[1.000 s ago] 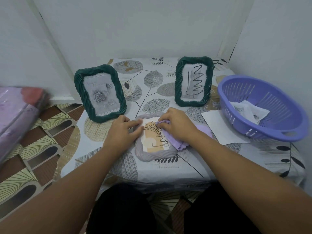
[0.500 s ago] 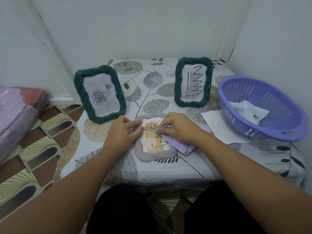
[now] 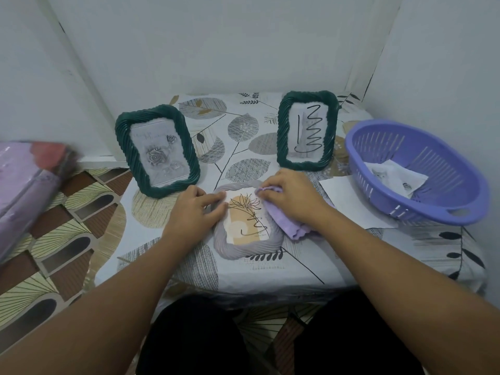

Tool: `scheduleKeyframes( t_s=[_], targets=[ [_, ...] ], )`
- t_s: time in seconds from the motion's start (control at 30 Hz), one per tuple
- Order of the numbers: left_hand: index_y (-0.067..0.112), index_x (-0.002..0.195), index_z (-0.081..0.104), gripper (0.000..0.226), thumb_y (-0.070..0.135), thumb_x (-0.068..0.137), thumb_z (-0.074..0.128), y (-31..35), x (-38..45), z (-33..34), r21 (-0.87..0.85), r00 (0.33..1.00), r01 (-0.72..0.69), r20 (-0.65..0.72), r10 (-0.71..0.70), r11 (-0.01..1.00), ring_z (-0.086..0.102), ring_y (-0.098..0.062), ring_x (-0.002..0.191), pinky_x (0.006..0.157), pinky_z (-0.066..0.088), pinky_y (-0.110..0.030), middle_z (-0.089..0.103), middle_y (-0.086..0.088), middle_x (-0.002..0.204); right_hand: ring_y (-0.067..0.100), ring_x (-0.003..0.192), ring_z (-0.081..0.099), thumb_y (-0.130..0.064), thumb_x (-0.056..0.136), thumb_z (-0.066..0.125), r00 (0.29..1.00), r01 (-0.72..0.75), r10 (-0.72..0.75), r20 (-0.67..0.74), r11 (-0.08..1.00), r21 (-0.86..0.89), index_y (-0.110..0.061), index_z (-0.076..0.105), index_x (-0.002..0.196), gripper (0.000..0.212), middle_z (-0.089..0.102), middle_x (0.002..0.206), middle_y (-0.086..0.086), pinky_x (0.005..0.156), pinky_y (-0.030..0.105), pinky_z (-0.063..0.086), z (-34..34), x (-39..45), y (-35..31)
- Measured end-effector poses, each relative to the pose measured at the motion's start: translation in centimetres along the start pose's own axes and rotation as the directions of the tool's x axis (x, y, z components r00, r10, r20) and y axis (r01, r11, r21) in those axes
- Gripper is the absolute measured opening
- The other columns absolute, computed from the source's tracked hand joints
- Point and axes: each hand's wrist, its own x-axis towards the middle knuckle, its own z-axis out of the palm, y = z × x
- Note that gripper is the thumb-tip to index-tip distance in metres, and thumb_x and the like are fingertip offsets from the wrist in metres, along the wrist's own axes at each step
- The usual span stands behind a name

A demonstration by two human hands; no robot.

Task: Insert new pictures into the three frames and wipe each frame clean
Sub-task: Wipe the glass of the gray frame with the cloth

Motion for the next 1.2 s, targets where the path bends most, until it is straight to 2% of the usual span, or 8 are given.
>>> scheduleKeyframes(
  t_s=[0.1,0.27,0.5,0.67,0.87,1.0,1.13,1.2],
  targets=[
    [0.037,0.121,0.074,0.034,0.048,0.089,0.071,-0.1,0.0,0.0,0.004,1.0,0.002,0.004,-0.002,1.0,0.05,-0.017,0.095,0.086,0.043,-0.034,0.05,0.004,0.096,-0.003,0.078,0.044,-0.046,0.092,0.07,0.999,-0.017,0.018,0.033,1.0,-0.008,-0.028,0.079,0.106,0.025,0.057,0.092,-0.003,0.065,0.02,0.033,-0.2,-0.3,0.3],
    [0.036,0.121,0.075,0.034,0.048,0.089,0.071,0.0,0.0,-0.1,0.009,1.0,0.006,0.004,-0.006,1.0,0.051,-0.017,0.096,0.086,0.041,-0.032,0.05,0.003,0.097,0.015,0.087,0.052,-0.043,0.094,0.069,0.999,-0.003,0.007,0.048,0.998,-0.07,-0.028,0.079,0.106,0.022,0.055,0.094,-0.002,0.073,0.031,0.041,1.0,-0.7,-0.2],
    [0.036,0.121,0.075,0.034,0.047,0.09,0.071,0.2,-0.1,-0.2,0.012,1.0,0.01,0.006,-0.01,1.0,0.051,-0.017,0.096,0.084,0.041,-0.032,0.051,0.002,0.098,0.016,0.092,0.055,-0.039,0.092,0.072,0.986,0.045,-0.034,0.166,0.997,-0.063,-0.027,0.081,0.101,0.017,0.059,0.096,-0.001,0.08,0.036,0.046,1.1,-1.6,-0.9],
    [0.036,0.12,0.075,0.033,0.047,0.089,0.072,0.1,0.0,0.0,0.023,1.0,0.006,-0.002,-0.006,1.0,0.051,-0.019,0.096,0.088,0.044,-0.036,0.05,0.002,0.097,0.015,0.09,0.052,-0.043,0.094,0.07,0.998,-0.012,0.015,0.054,0.999,-0.05,-0.025,0.08,0.104,0.023,0.054,0.093,-0.002,0.077,0.034,0.044,1.7,-1.4,-1.3],
    [0.035,0.119,0.076,0.032,0.046,0.089,0.073,-0.1,0.0,0.0,0.013,1.0,-0.004,-0.01,0.004,1.0,0.051,-0.019,0.095,0.086,0.042,-0.033,0.051,0.002,0.097,0.014,0.091,0.056,-0.038,0.092,0.073,0.986,0.046,-0.043,0.163,0.999,-0.02,-0.028,0.081,0.102,0.016,0.061,0.098,-0.001,0.078,0.032,0.044,0.8,-2.3,-1.2],
    [0.036,0.119,0.075,0.032,0.047,0.089,0.073,-0.1,0.0,0.1,0.012,1.0,-0.004,-0.011,0.004,1.0,0.051,-0.018,0.095,0.086,0.043,-0.034,0.051,0.002,0.096,0.016,0.091,0.055,-0.043,0.093,0.07,0.998,-0.023,0.025,0.054,0.999,-0.04,-0.027,0.081,0.104,0.022,0.054,0.093,-0.003,0.078,0.034,0.046,1.7,-1.6,-1.4],
    [0.035,0.119,0.075,0.032,0.045,0.089,0.073,-0.1,0.0,0.1,0.01,1.0,-0.007,-0.013,0.007,1.0,0.051,-0.019,0.095,0.087,0.044,-0.035,0.05,0.002,0.096,0.009,0.088,0.054,-0.037,0.091,0.075,0.992,0.031,-0.033,0.123,0.999,0.014,-0.027,0.081,0.099,0.014,0.058,0.094,-0.007,0.07,0.012,0.038,1.6,-2.3,-1.4],
    [0.036,0.12,0.075,0.032,0.047,0.089,0.072,-0.1,0.0,0.1,0.01,1.0,-0.008,-0.009,0.008,1.0,0.051,-0.019,0.094,0.087,0.044,-0.036,0.051,0.002,0.096,0.007,0.089,0.054,-0.038,0.089,0.076,0.983,0.041,-0.046,0.177,0.999,0.034,-0.029,0.081,0.099,0.013,0.061,0.097,-0.006,0.071,0.009,0.038,0.9,-2.6,-1.1]
  ],
)
